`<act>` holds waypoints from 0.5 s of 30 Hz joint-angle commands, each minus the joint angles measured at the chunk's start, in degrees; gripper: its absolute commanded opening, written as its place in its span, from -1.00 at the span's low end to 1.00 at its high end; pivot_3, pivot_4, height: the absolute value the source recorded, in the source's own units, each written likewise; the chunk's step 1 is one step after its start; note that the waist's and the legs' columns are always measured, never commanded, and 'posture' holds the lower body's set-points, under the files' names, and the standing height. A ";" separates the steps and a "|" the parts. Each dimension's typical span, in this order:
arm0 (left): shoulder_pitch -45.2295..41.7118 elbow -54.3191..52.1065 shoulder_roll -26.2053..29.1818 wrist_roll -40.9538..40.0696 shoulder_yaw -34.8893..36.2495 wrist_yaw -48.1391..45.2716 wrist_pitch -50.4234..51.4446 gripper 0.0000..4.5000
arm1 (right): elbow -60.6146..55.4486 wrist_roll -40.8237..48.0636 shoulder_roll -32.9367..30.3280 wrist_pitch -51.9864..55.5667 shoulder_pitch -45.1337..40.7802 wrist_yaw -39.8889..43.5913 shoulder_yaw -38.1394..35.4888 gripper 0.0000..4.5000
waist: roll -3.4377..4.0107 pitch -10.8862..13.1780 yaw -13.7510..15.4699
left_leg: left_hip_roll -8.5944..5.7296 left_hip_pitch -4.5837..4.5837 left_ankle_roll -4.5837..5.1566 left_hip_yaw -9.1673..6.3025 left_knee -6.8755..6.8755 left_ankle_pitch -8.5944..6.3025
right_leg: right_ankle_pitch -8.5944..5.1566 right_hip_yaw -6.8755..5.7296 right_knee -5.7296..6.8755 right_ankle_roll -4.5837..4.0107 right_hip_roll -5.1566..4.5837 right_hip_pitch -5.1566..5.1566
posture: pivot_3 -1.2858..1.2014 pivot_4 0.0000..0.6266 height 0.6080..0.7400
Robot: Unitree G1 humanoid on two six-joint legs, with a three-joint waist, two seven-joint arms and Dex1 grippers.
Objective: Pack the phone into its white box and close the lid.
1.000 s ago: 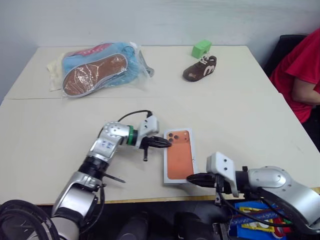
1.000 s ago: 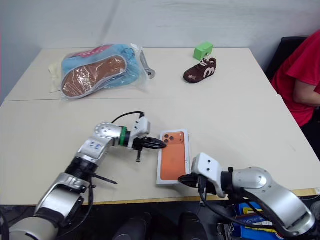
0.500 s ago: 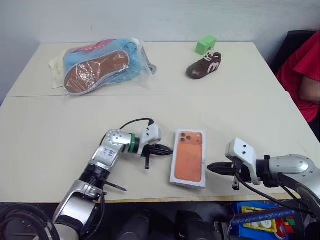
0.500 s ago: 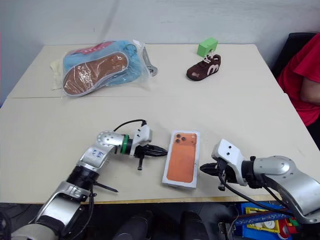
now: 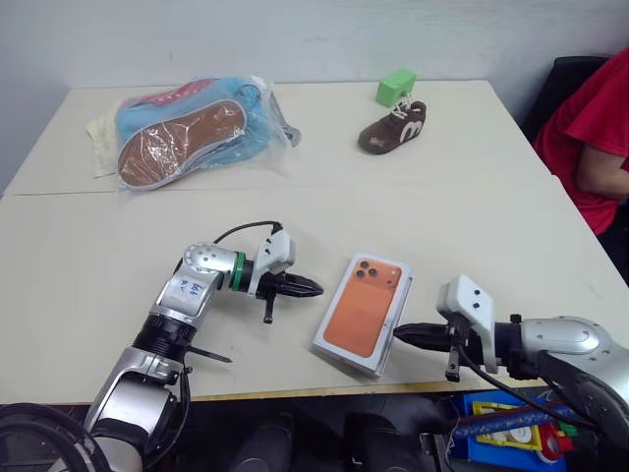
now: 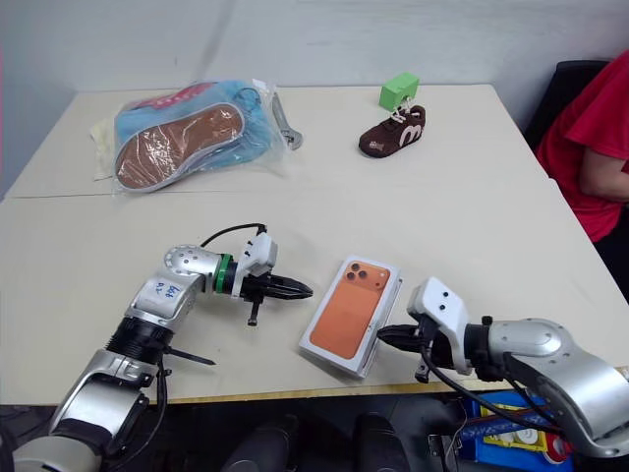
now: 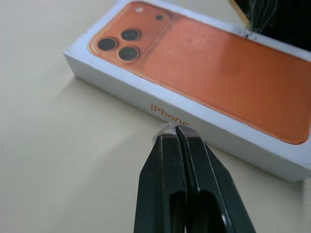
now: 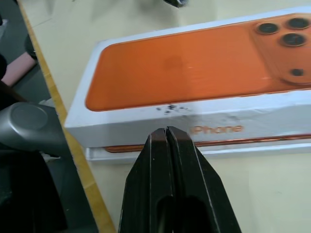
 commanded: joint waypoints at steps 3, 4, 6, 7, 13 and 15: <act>-0.46 -0.71 -2.24 1.96 -2.96 1.19 -1.87 -1.00 | -3.38 6.23 -0.81 2.65 -0.21 1.35 -4.67 -0.99 | 0.00 0.00 -0.04 | 0.00 0.00 0.00 0.00 -0.02 0.00 | 0.00 0.00 -0.03 0.00 0.00 0.00 | 0.03 -0.52 1.00; -0.55 0.55 -2.76 3.50 -3.95 2.10 -2.94 -1.00 | -3.66 6.62 -1.00 2.97 -0.31 1.37 -4.68 -0.99 | 0.00 0.00 -0.03 | 0.01 0.00 0.00 0.00 -0.03 0.00 | 0.00 0.00 -0.03 0.00 0.00 0.00 | 0.03 -0.52 1.00; -0.68 1.96 -3.99 4.87 -5.25 3.08 -3.66 -1.00 | -4.12 7.32 -1.34 3.42 -0.41 1.37 -4.73 -0.99 | -0.01 0.00 0.00 | 0.00 0.00 0.00 0.01 -0.01 0.00 | 0.00 0.00 -0.01 0.00 0.00 0.00 | 0.03 -0.52 1.00; -0.81 2.18 -4.47 5.16 -5.58 3.37 -3.65 -1.00 | -4.18 7.60 -1.48 3.65 -0.48 1.42 -4.78 -0.99 | -0.02 -0.01 0.00 | 0.01 0.00 0.00 0.01 0.02 0.00 | 0.00 0.00 0.00 0.00 0.01 0.00 | 0.03 -0.52 1.00; -1.79 0.41 -5.71 4.00 -4.89 3.71 -2.12 -1.00 | -4.24 8.26 -2.64 3.68 0.28 2.09 -5.40 -0.99 | -0.02 -0.01 0.08 | 0.00 0.03 0.01 0.01 0.06 0.00 | 0.00 0.00 0.01 0.00 0.00 0.06 | 0.03 -0.52 1.00; -1.90 0.43 -4.77 3.59 -4.08 3.22 -1.91 -1.00 | -4.42 8.25 -2.71 3.58 0.46 1.89 -5.17 -0.99 | -0.02 -0.01 0.06 | 0.00 0.02 0.01 0.01 0.06 0.00 | 0.00 0.00 0.01 0.00 0.00 0.06 | 0.03 -0.52 1.00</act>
